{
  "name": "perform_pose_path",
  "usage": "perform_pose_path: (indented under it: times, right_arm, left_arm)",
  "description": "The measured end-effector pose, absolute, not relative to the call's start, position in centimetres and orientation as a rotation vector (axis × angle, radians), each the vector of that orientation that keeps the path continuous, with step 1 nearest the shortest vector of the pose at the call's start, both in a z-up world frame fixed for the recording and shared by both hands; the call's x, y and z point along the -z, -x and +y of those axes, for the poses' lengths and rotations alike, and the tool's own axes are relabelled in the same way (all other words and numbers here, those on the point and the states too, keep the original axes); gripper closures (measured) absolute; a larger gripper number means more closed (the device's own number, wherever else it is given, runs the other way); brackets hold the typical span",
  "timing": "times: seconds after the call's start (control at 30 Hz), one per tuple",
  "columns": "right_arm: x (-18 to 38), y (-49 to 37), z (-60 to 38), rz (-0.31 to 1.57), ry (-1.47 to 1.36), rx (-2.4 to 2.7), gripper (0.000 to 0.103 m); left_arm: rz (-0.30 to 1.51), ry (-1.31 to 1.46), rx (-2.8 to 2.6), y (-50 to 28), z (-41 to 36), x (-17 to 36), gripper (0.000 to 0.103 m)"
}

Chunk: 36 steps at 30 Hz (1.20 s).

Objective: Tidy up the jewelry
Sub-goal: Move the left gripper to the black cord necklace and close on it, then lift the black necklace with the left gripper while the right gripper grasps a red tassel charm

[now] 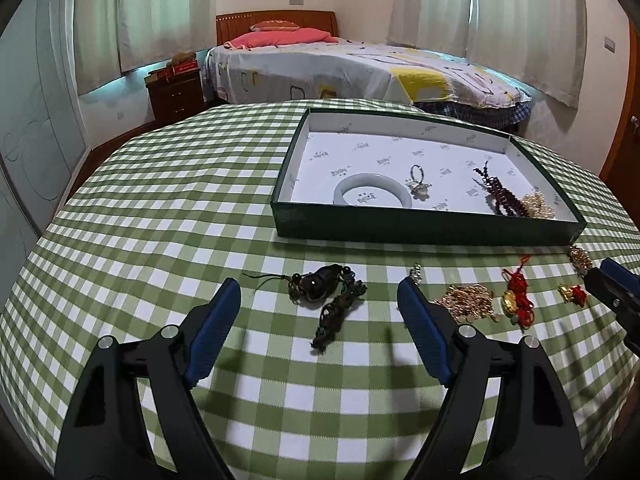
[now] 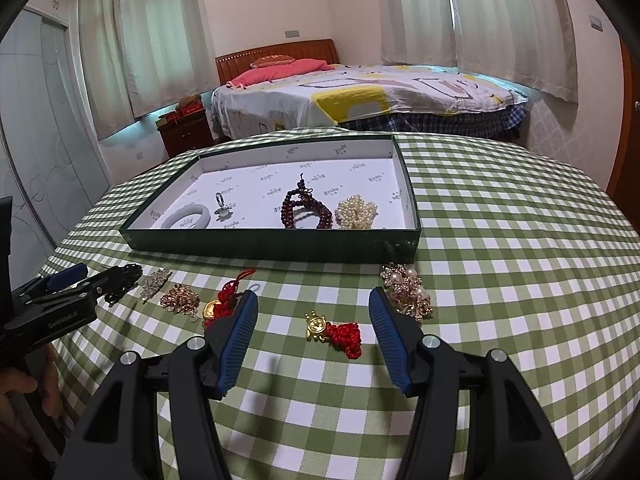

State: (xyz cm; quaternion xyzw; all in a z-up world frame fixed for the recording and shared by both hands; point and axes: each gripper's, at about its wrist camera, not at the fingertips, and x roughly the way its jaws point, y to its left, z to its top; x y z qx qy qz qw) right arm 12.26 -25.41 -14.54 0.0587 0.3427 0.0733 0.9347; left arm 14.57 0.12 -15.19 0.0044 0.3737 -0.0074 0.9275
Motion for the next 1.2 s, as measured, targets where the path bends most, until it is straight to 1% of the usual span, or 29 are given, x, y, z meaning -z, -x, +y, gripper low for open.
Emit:
perform_pose_path:
  times: [0.07,0.13,0.33,0.43,0.5,0.57,0.7,0.77,0.8,0.87,0.93,1.03,1.2]
  right_arm:
    - [14.7,-12.4,-25.5,0.705,-0.121,-0.149,0.046]
    - [14.8,-12.5,-25.4,0.712,-0.123,-0.149,0.046]
    - [15.1,-12.9,-25.3,0.721,-0.124,-0.153,0.046]
    - [15.2,-13.0,-25.2,0.725,-0.124,-0.154,0.046]
    - [15.4,-13.0,-25.2,0.727,-0.126,-0.154,0.046]
    - [15.5,-13.0,-25.3,0.729,-0.131,-0.153,0.046]
    - [15.5,-13.0,-25.4,0.727,-0.134,-0.154,0.046]
    - [15.5,-13.0,-25.3,0.726,-0.133,-0.154,0.046]
    - [15.5,-12.9,-25.3,0.726,-0.133,-0.154,0.046]
    - [15.5,-12.9,-25.3,0.727,-0.133,-0.153,0.046]
    - [15.5,-12.9,-25.3,0.727,-0.133,-0.154,0.046]
    - [15.5,-12.9,-25.3,0.729,-0.131,-0.153,0.046]
    - [15.9,-13.0,-25.2,0.747,-0.127,-0.153,0.046]
  left_arm:
    - [0.783,0.001,0.013,-15.2,0.4,15.5,0.030]
    - [0.801,0.016,0.012,-15.7,0.8,15.8,0.031]
    - [0.843,0.060,0.035,-16.3,1.5,16.7,0.039]
    - [0.841,0.076,0.029,-16.0,1.6,16.8,0.040]
    - [0.838,0.073,0.031,-15.8,1.5,16.8,0.045]
    - [0.845,0.067,0.043,-15.7,1.2,16.9,0.051]
    - [0.847,0.051,0.065,-15.7,0.4,17.0,0.055]
    - [0.846,0.037,0.074,-15.9,0.1,17.0,0.064]
    - [0.846,0.030,0.076,-15.9,0.0,17.0,0.066]
    - [0.844,0.021,0.080,-16.0,-0.2,17.0,0.078]
    - [0.841,0.020,0.081,-15.9,-0.1,17.0,0.083]
    - [0.838,0.025,0.074,-15.8,0.1,17.0,0.085]
    - [0.830,0.038,0.054,-15.5,0.7,16.8,0.086]
